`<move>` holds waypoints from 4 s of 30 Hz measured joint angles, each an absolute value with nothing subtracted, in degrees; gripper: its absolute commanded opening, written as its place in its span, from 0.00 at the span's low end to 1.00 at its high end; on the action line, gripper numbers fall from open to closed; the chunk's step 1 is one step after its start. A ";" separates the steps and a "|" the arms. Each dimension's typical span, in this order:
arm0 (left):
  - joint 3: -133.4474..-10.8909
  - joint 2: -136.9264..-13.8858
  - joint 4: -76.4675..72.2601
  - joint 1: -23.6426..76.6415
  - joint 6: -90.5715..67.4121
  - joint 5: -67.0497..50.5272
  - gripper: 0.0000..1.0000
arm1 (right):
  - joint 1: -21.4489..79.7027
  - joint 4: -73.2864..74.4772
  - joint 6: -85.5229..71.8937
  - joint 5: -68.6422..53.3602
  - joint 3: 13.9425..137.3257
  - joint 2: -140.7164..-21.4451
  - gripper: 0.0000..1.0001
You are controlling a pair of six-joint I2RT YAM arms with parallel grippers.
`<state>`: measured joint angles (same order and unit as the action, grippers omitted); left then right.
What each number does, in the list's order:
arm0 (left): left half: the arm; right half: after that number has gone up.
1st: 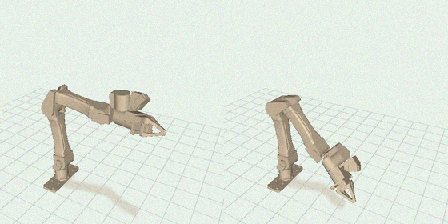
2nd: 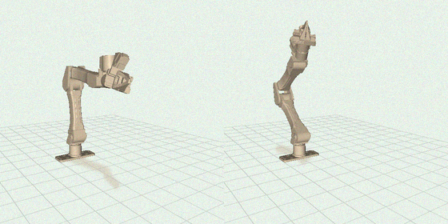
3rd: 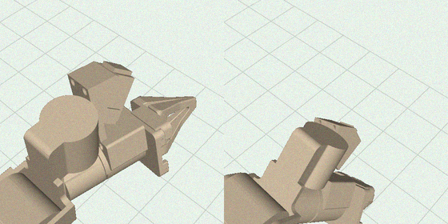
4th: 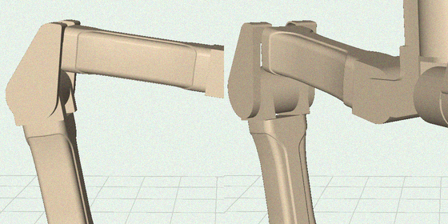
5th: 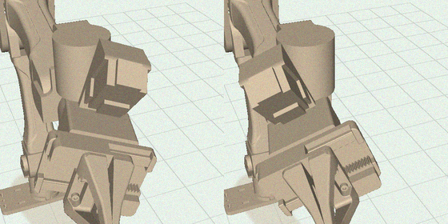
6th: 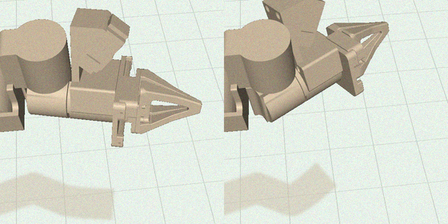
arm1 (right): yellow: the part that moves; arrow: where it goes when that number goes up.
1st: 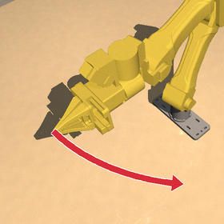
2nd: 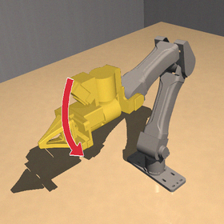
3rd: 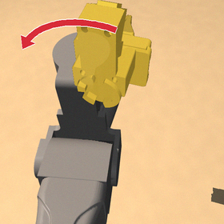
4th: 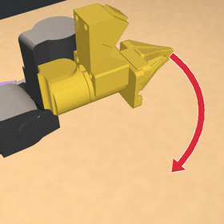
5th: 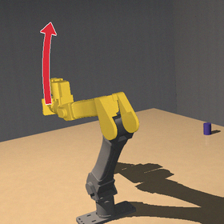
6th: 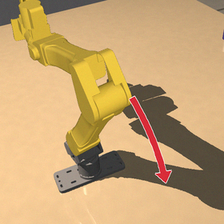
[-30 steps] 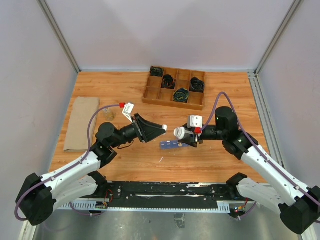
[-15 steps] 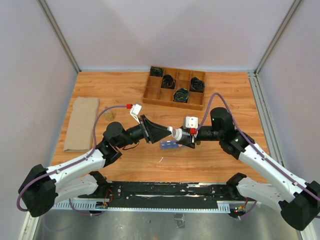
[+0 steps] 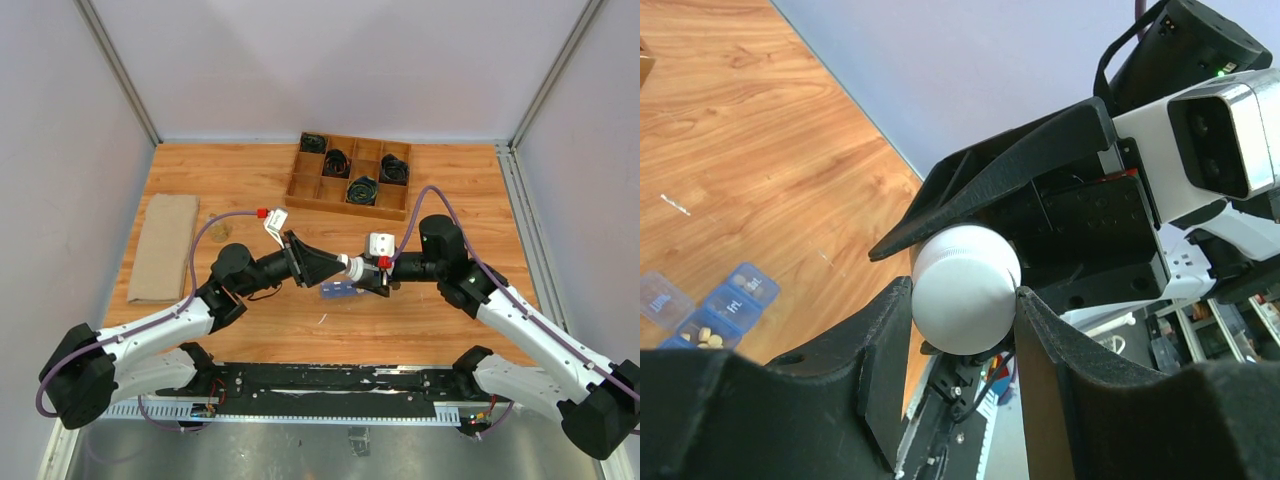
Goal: Sort the pills into containers
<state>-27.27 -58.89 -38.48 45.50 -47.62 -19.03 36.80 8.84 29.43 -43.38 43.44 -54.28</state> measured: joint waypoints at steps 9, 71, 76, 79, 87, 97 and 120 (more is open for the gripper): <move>-27.31 -59.31 -38.48 45.52 -47.62 -19.11 0.32 | 36.84 8.86 29.45 -43.35 43.46 -54.37 0.13; -34.17 -59.94 -23.68 49.60 -44.75 -13.52 0.26 | 35.48 10.52 22.87 -44.93 44.51 -56.14 0.10; -37.32 -61.84 -22.09 49.58 -37.82 -16.38 0.25 | 33.15 10.07 19.97 -49.06 44.38 -56.14 0.11; -38.63 -62.24 -21.19 49.10 -32.25 -19.38 0.24 | 31.90 8.80 17.93 -52.42 43.86 -56.14 0.11; -36.88 -62.24 -27.59 45.76 -20.25 -31.90 0.29 | 30.46 2.52 10.66 -60.23 41.67 -56.16 0.11; -34.50 -61.80 -34.74 45.47 -16.58 -31.64 0.84 | 29.45 -2.35 7.90 -63.99 41.45 -56.05 0.11; -21.06 -46.24 -39.83 48.90 -51.94 -9.04 0.94 | 28.75 1.30 16.36 -63.33 41.54 -56.10 0.14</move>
<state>-21.06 -46.24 -39.83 48.90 -51.94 -9.04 28.75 1.30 16.36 -63.33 41.54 -56.10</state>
